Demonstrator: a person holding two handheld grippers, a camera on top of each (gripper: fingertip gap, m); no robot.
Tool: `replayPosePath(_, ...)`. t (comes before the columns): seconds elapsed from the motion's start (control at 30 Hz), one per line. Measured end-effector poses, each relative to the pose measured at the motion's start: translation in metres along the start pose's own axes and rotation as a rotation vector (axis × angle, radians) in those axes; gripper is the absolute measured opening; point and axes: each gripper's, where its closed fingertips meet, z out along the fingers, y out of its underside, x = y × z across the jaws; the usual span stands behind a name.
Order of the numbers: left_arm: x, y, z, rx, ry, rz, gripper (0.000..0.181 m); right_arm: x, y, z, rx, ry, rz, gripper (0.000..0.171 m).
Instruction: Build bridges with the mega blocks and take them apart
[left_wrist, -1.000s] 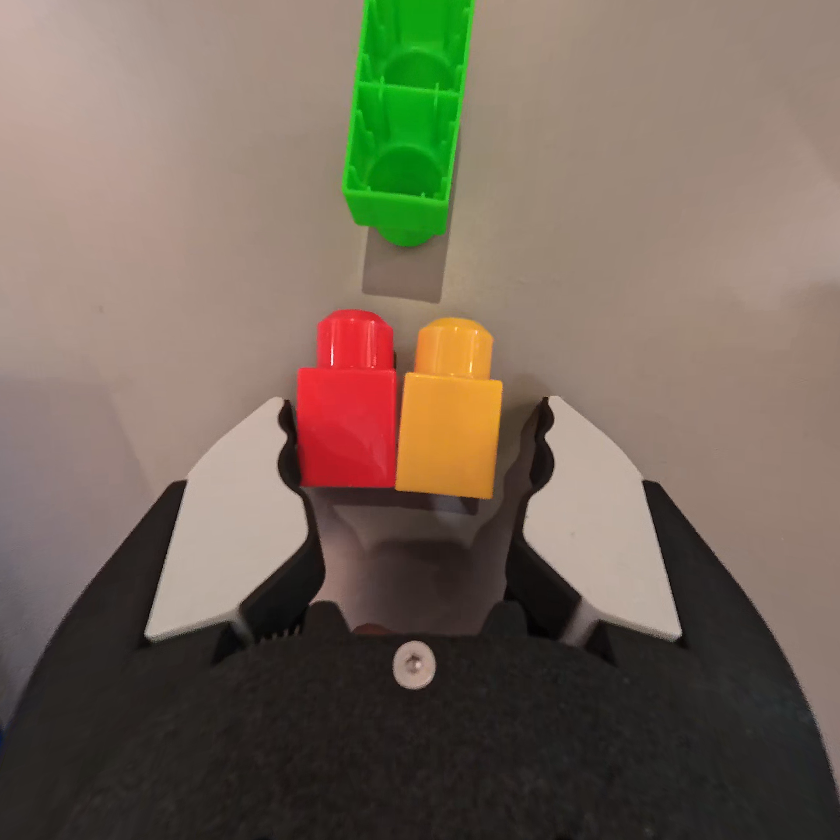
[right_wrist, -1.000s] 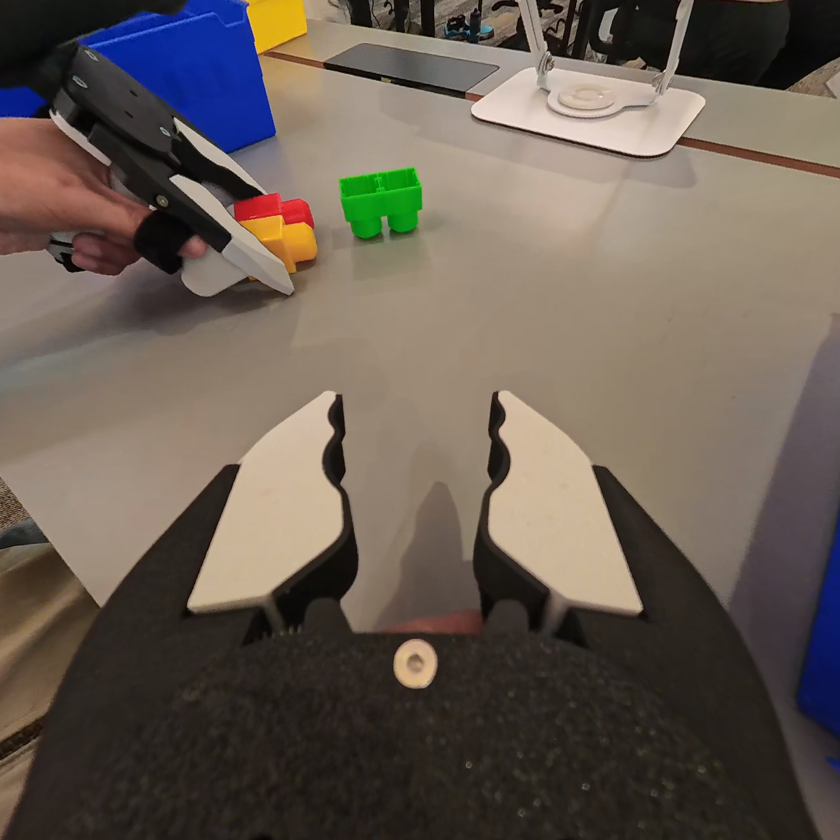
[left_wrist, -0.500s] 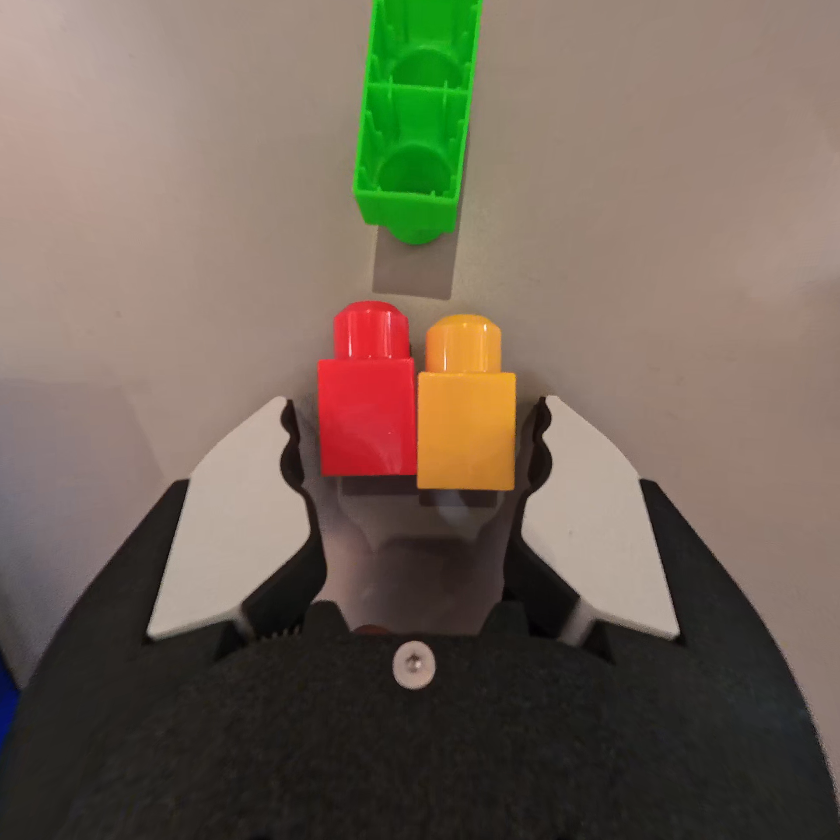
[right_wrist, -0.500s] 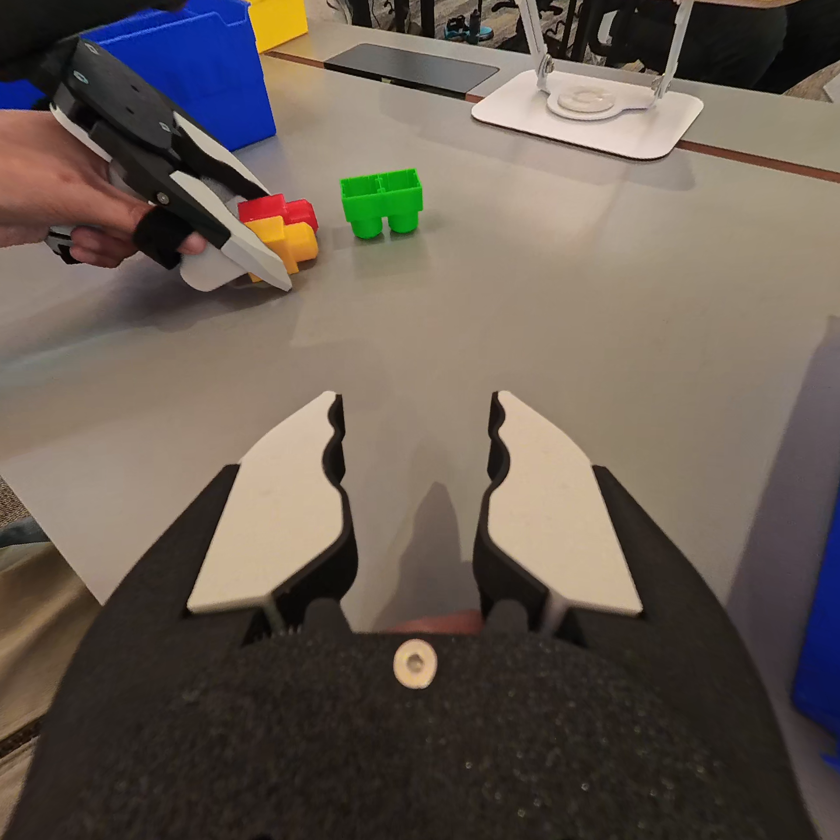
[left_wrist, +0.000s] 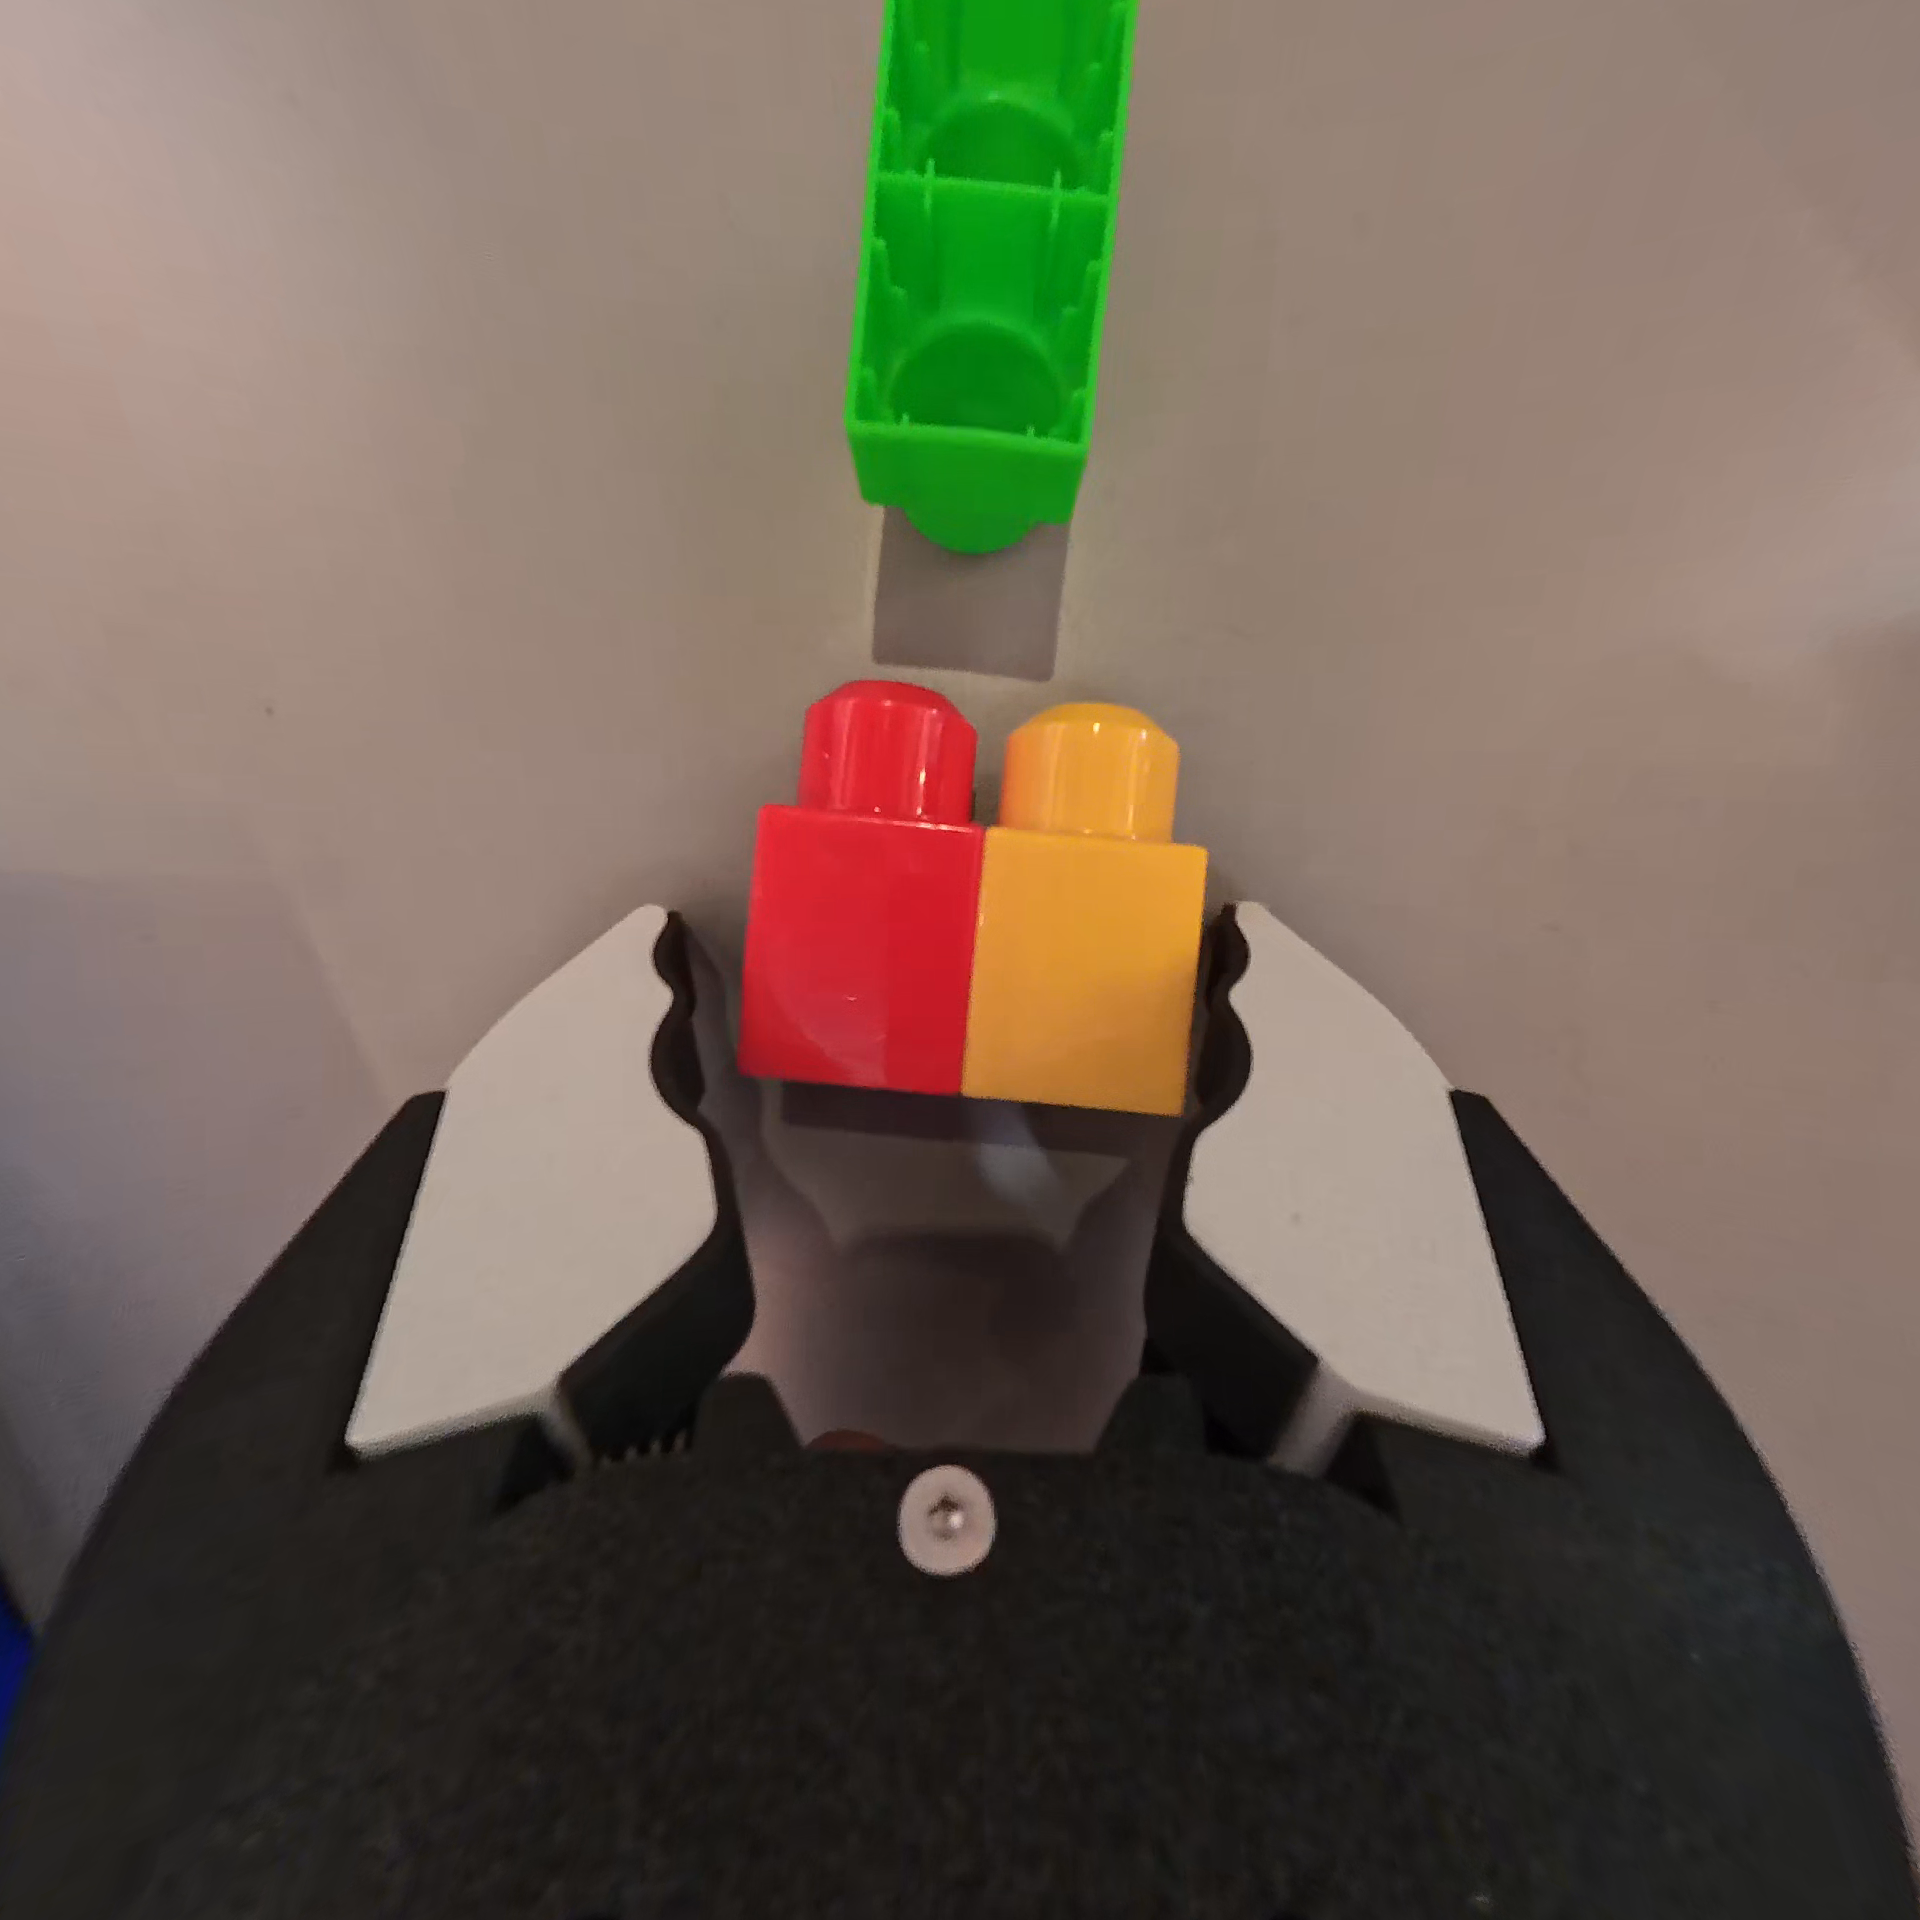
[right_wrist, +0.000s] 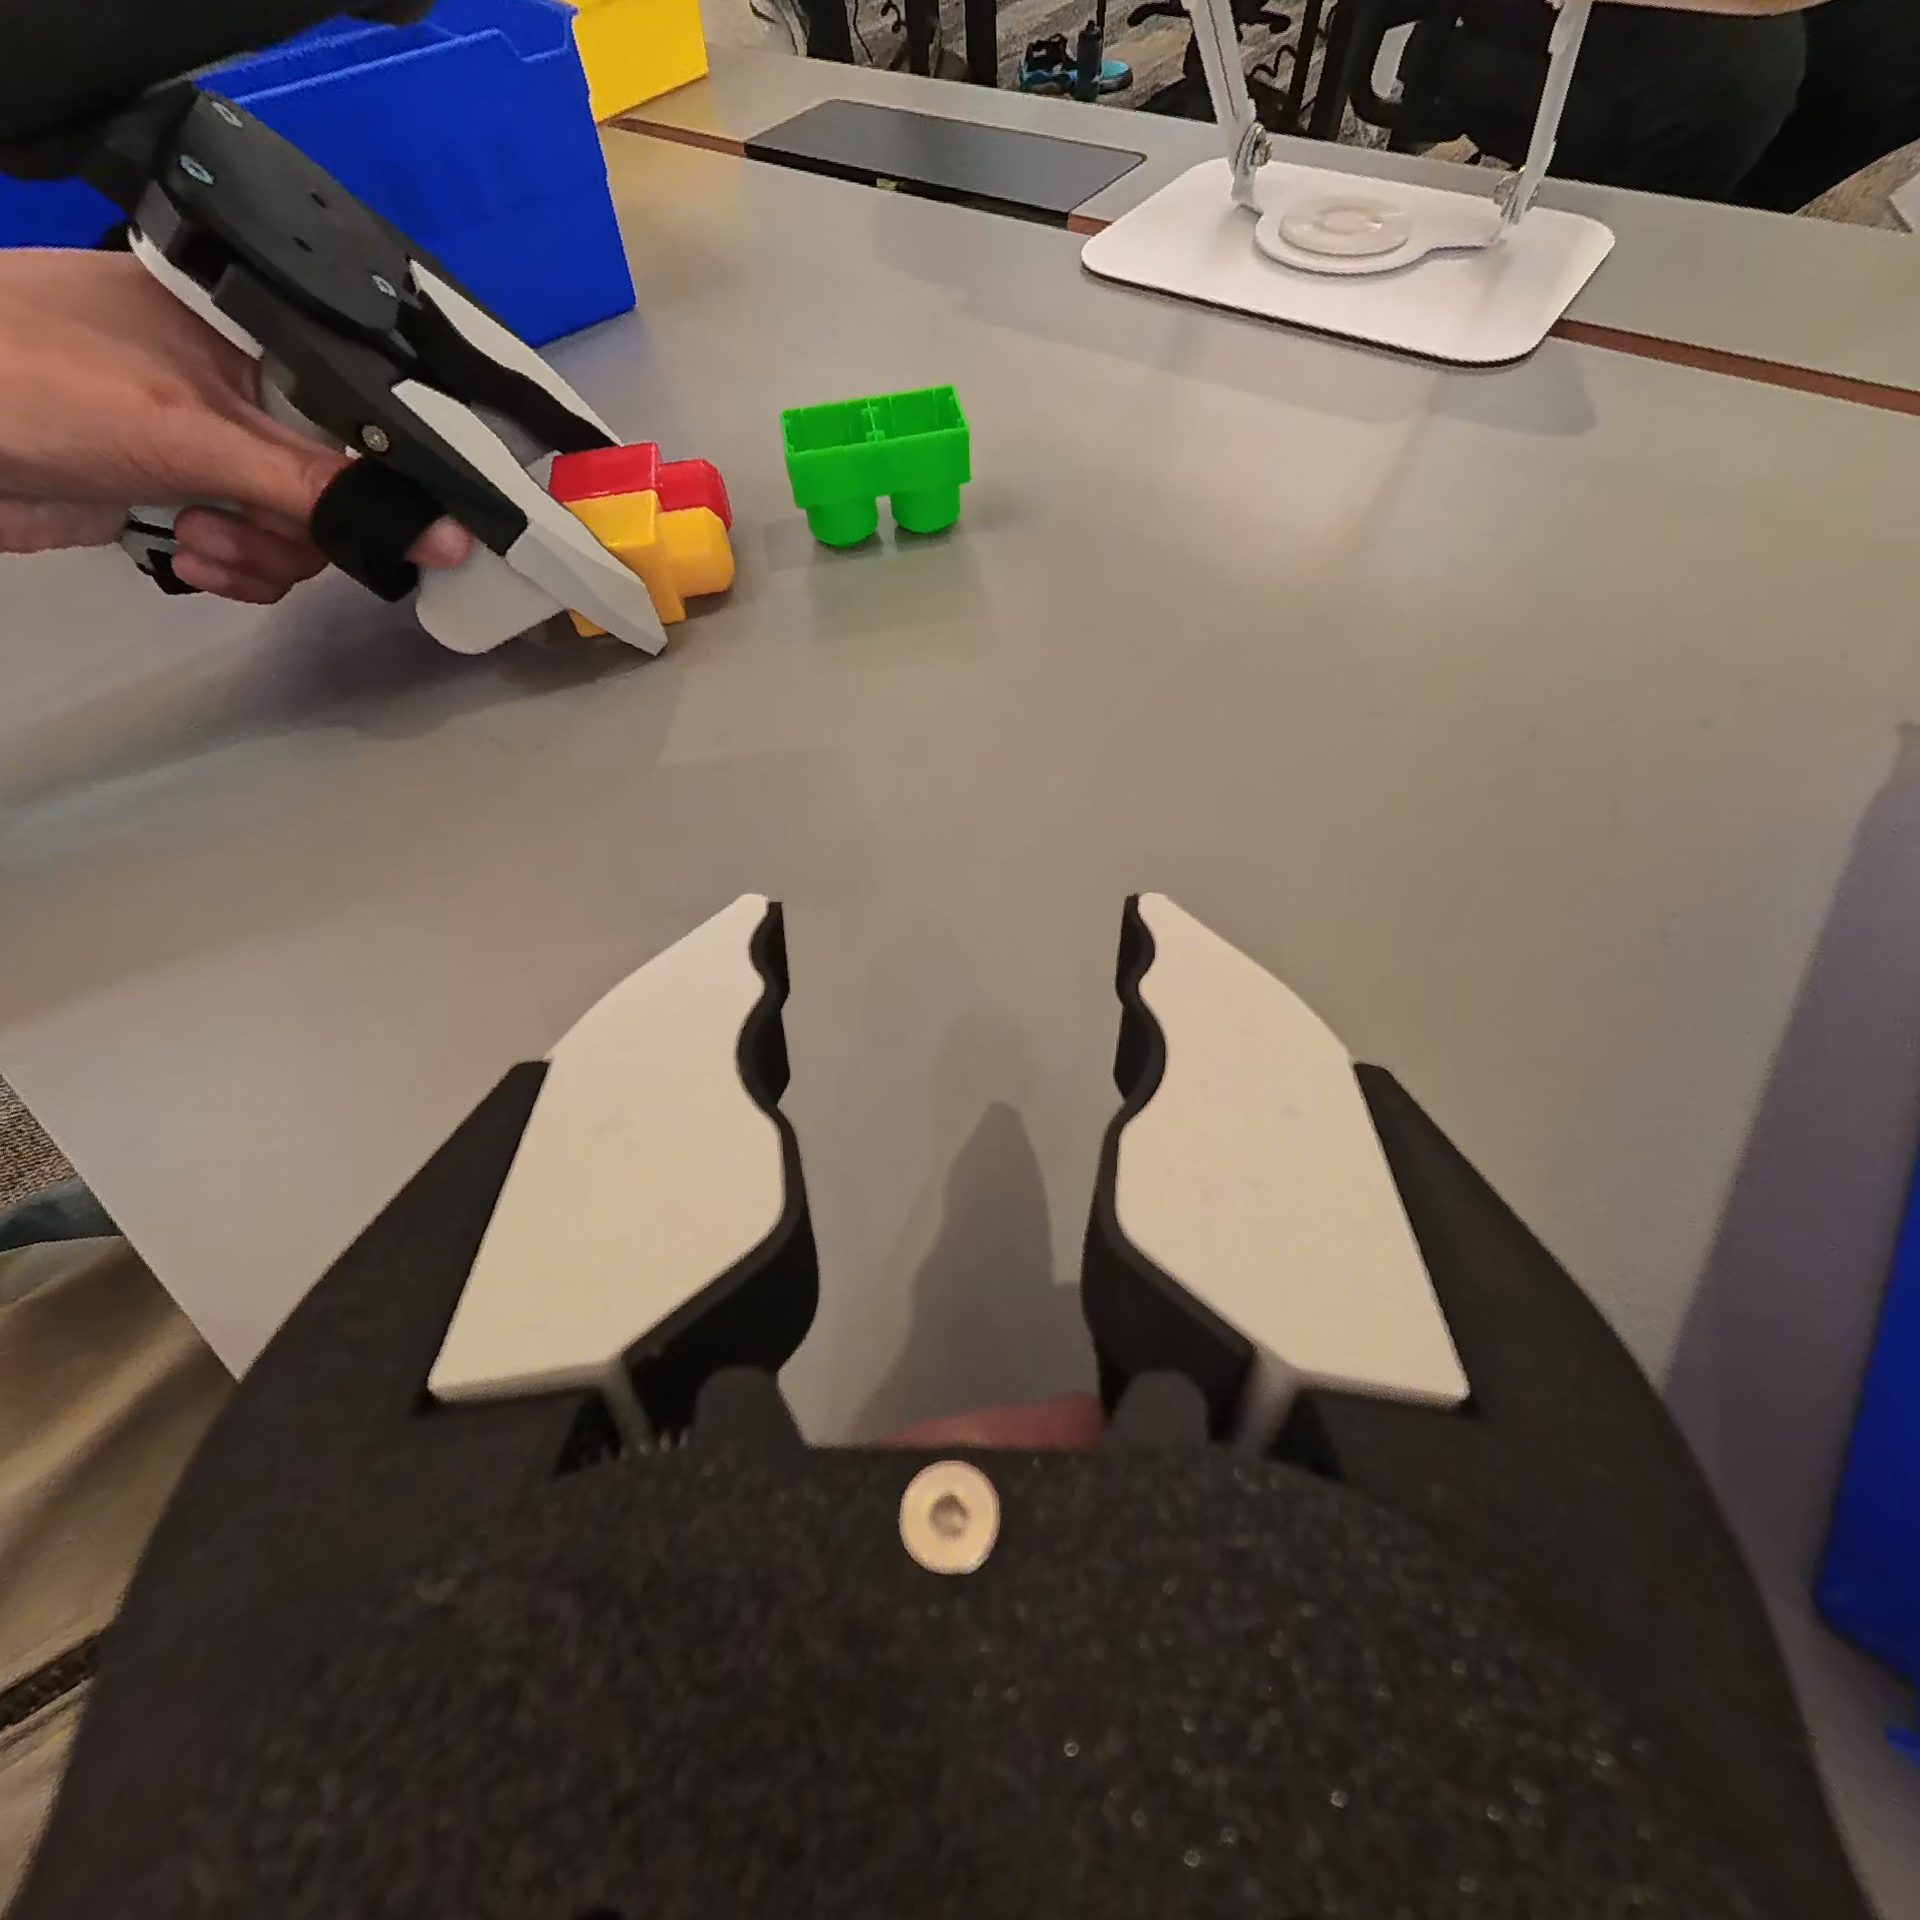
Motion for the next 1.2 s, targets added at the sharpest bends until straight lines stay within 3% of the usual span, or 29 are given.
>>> replayPosePath(0.53,-0.0034,0.0004,-0.0019,0.004,0.031,0.046,0.081,-0.0012,0.0002,-0.0002,-0.001,-0.004,-0.002,0.061)
replayPosePath(1.2,-0.007,-0.0007,-0.007,0.06,-0.022,0.099,0.079,-0.0012,-0.0004,-0.0002,0.0,-0.005,0.0,0.061)
